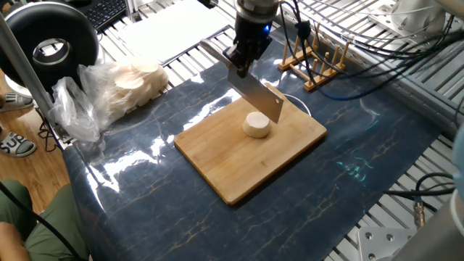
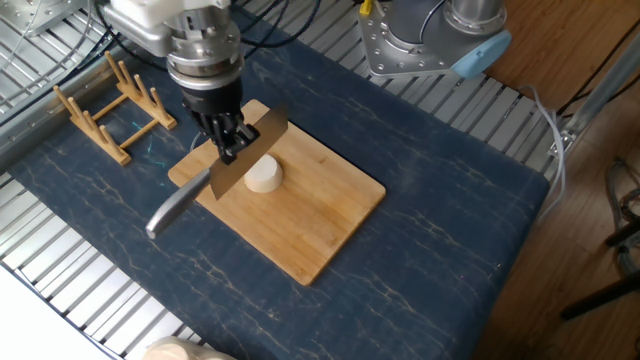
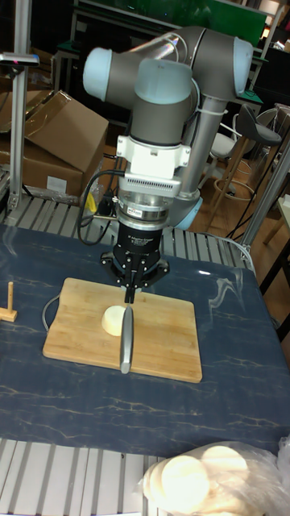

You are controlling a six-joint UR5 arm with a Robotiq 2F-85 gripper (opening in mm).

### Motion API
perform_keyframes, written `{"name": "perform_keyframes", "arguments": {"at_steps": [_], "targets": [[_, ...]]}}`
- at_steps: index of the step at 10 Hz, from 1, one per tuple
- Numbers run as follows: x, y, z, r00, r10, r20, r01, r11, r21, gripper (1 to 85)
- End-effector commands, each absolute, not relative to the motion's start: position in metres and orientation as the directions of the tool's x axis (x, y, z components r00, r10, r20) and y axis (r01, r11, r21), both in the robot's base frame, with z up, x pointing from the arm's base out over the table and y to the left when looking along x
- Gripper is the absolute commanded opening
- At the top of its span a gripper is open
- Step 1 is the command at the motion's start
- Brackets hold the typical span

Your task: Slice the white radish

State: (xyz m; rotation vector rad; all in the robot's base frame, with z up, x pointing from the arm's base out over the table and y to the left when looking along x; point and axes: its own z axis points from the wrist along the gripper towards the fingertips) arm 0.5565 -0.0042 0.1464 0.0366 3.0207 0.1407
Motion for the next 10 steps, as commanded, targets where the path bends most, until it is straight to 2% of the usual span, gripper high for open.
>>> {"name": "perform_keyframes", "arguments": {"at_steps": [1,10], "targets": [[0.557,0.004,0.134,-0.989,0.045,-0.141,0.031,0.995,0.099,1.0],[0.532,0.003,0.129,-0.996,0.046,-0.075,0.040,0.996,0.084,1.0]]}}
